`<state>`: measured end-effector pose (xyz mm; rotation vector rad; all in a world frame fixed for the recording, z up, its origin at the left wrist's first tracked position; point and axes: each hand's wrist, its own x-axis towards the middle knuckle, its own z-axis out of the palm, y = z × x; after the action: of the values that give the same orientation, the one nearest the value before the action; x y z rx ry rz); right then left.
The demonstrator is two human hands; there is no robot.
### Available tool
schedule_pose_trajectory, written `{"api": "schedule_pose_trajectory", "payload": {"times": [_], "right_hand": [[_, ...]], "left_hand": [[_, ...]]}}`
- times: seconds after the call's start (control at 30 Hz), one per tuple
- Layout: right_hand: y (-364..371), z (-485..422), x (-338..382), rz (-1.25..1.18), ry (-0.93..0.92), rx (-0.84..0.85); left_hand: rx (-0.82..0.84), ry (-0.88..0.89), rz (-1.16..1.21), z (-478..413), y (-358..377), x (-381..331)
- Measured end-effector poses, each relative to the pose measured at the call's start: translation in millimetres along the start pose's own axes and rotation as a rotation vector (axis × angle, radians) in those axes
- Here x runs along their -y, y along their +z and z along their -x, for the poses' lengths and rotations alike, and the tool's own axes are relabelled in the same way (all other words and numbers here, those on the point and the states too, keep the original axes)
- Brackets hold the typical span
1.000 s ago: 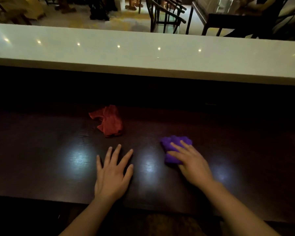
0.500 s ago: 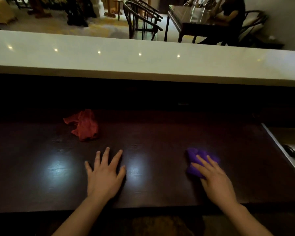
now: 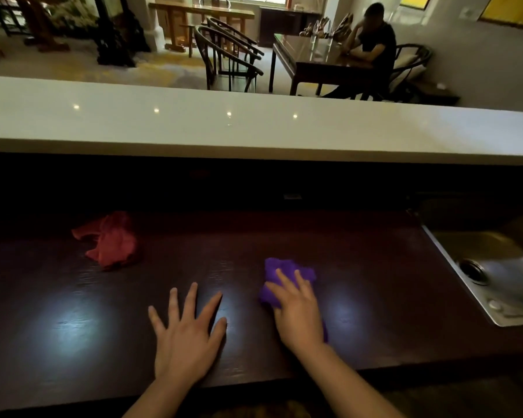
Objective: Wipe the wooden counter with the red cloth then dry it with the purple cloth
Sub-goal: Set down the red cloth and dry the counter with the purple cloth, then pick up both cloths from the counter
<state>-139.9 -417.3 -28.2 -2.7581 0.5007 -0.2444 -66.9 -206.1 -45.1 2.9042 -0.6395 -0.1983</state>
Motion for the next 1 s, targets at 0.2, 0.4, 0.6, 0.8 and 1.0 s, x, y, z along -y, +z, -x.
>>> {"api": "schedule_pose_trajectory", "payload": {"times": [0.2, 0.4, 0.6, 0.8, 1.0], "right_hand": [[-18.1, 52.3, 24.4, 0.1, -0.31, 0.101], [-37.9, 40.4, 56.5, -0.219, -0.231, 0.157], [-42.7, 15.8, 114.6, -0.477, -0.215, 0.153], [-48.5, -23.5, 182.5, -0.624, -0.232, 0.064], [-27.9, -56.7, 265.6, -0.665, -0.358, 0.046]], "left_hand": [[0.053, -0.022, 0.126, -1.1, -20.5, 2.6], [0.061, -0.065, 0.322, 6.4, -60.7, 34.6], [0.009, -0.219, 0.312, 27.3, -92.2, 89.3], [-0.069, -0.295, 0.349, 44.3, -119.9, 138.2], [-0.097, -0.377, 0.347, 65.8, -126.5, 189.7]]}}
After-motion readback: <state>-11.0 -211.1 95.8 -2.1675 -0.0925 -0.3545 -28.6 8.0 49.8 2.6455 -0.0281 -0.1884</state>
